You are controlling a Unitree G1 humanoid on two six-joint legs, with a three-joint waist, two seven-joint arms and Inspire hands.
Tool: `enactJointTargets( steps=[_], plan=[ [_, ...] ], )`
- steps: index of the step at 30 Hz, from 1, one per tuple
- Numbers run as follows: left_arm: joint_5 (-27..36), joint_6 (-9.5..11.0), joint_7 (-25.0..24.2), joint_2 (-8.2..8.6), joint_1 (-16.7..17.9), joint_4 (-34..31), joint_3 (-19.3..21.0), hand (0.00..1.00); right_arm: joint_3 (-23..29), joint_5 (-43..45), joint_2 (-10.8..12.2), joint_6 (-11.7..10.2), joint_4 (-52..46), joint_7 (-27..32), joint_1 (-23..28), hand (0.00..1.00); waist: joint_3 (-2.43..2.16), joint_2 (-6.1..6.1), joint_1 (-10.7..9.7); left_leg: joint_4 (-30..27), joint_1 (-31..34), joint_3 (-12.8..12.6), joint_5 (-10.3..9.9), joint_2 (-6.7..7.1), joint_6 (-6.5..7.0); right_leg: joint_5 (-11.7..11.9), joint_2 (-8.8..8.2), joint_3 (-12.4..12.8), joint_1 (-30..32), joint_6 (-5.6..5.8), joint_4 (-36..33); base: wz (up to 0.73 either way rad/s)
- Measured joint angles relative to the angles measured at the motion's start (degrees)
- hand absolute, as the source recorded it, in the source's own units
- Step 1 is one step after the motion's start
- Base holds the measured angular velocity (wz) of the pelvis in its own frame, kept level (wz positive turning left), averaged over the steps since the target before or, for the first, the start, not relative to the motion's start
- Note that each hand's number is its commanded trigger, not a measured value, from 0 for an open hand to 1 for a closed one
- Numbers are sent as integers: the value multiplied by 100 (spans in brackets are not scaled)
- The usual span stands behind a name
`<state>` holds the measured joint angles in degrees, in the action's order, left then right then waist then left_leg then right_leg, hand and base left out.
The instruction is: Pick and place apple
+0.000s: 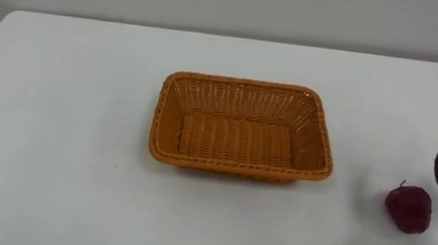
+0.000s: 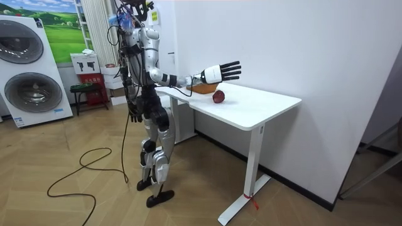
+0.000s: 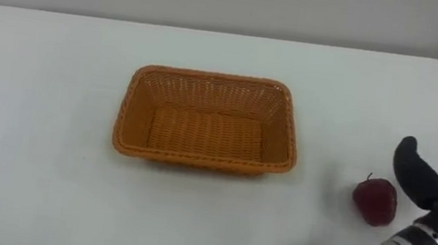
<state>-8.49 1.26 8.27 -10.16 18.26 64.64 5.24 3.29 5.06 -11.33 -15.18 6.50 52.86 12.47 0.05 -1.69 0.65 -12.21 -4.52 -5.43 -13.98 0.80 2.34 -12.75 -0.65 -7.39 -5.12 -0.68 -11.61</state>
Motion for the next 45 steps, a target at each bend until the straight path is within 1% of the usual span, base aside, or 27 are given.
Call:
enactJointTargets(
  steps=[2, 6, 8, 10, 13, 17, 20, 23, 25, 26, 27, 28, 29, 34, 36, 37, 40, 45],
  plan=[
    [0, 3, 31, 0, -1, -4, 1, 0, -165, 3, -6, 0, 15, -218, 98, 0, -6, 14, 27, 3, -1, -1, 0, 1, 0, 0, -1, 2, 2, 0, 3, 0],
    [0, 2, 37, -1, -72, -23, -8, 0, -252, 12, -10, 0, 127, -507, 210, 0, -2, 33, 45, 6, -12, -1, 0, -2, 0, 0, -5, -11, -8, 0, 17, 0],
    [-3, 4, 9, -13, -145, -61, -134, 0, -285, 14, -11, 11, 370, -752, 210, 0, 9, 53, 45, 5, -35, 6, 1, -4, -1, 9, -11, -54, -89, 1, 91, 6],
    [-3, 2, -3, -15, -186, -62, -195, 0, -343, 17, -11, 20, 595, -940, 207, 0, 10, 49, 59, 11, -79, 7, 1, -7, -1, 14, -9, -59, -122, 0, 101, 2],
    [-5, -1, -38, -13, -199, -54, -211, 0, -444, 16, -8, 32, 1084, -1128, 210, 0, 11, 40, 82, 43, -121, 11, 1, -9, -2, 14, -9, -56, -175, 1, 105, 0],
    [7, -15, -52, -19, -193, -47, -206, 0, -437, -37, -9, 34, 1356, -1188, 211, 0, 23, 26, 96, 41, -114, 26, 1, -6, -1, 14, -11, -34, -175, 2, 100, 0],
    [5, -15, -52, -19, -194, -51, -212, 0, -447, -56, -8, 25, 1492, -1193, 215, 0, 8, -6, 90, 36, -119, 24, 1, -5, -1, 14, -8, -41, -175, 2, 101, 0],
    [5, -14, -42, -19, -196, -44, -217, 0, -511, -128, -8, 15, 1548, -1242, 224, 0, 12, -20, 87, 32, -111, 15, 1, -5, -2, 14, -7, -45, -173, 1, 101, 0],
    [2, -15, -25, -19, -174, -42, -217, 0, -534, -152, -7, -27, 1627, -1262, 232, 0, 1, -32, 87, 32, -112, 23, 1, -4, -2, 14, -10, -48, -174, 1, 98, 0],
    [3, -15, -5, -19, -159, -41, -216, 0, -540, -158, -2, -46, 1682, -1282, 231, 4, -10, -38, 88, 38, -113, 40, 1, -4, -1, 14, -12, -53, -187, 2, 98, 0],
    [5, -15, 1, -21, -152, -42, -213, 0, -543, -158, 2, -69, 1729, -1285, 231, 67, -19, -42, 85, 39, -112, 44, 1, -3, -2, 15, -13, -56, -199, 3, 99, 4],
    [4, -15, 4, -27, -145, -45, -213, 0, -543, -158, 17, -120, 1786, -1286, 245, 100, -27, -46, 84, 37, -117, 56, 1, 0, -1, 17, -13, -63, -220, 6, 101, 5],
    [4, -15, 5, -28, -136, -49, -213, 0, -545, -157, 22, -143, 1802, -1291, 267, 100, -38, -46, 84, 37, -118, 66, 1, 3, -1, 18, -15, -67, -224, 8, 102, 5],
    [3, -21, 8, -40, -111, -56, -214, 0, -532, -134, 21, -223, 2044, -1248, 236, 100, -47, -45, 78, 37, -156, 68, 1, 0, -1, 20, -14, -64, -255, 11, 104, 0],
    [3, -22, 8, -48, -111, -52, -214, 0, -495, -13, -26, -245, 2233, -1182, 189, 100, -44, -55, 76, 40, -212, 70, 1, -4, -1, 20, -13, -66, -299, 11, 113, 0],
    [4, -21, 7, -48, -129, -55, -219, 0, -449, 17, -107, -244, 2322, -1186, 171, 100, -48, -59, 74, 42, -231, 58, 0, -8, -1, 20, -14, -63, -303, 11, 115, 0],
    [4, -21, 7, -58, -148, -56, -219, 0, -415, 83, -237, -247, 2427, -1210, 118, 100, -49, -55, 72, 44, -233, 71, 0, -8, -2, 20, -9, -65, -307, 10, 108, 0],
    [5, -21, 28, -72, -172, -55, -228, 0, -354, 102, -257, -230, 2459, -1089, 97, 100, -49, -50, 76, 46, -243, 68, -1, -8, -3, 21, 2, -59, -309, 8, 108, 0]
  ],
)
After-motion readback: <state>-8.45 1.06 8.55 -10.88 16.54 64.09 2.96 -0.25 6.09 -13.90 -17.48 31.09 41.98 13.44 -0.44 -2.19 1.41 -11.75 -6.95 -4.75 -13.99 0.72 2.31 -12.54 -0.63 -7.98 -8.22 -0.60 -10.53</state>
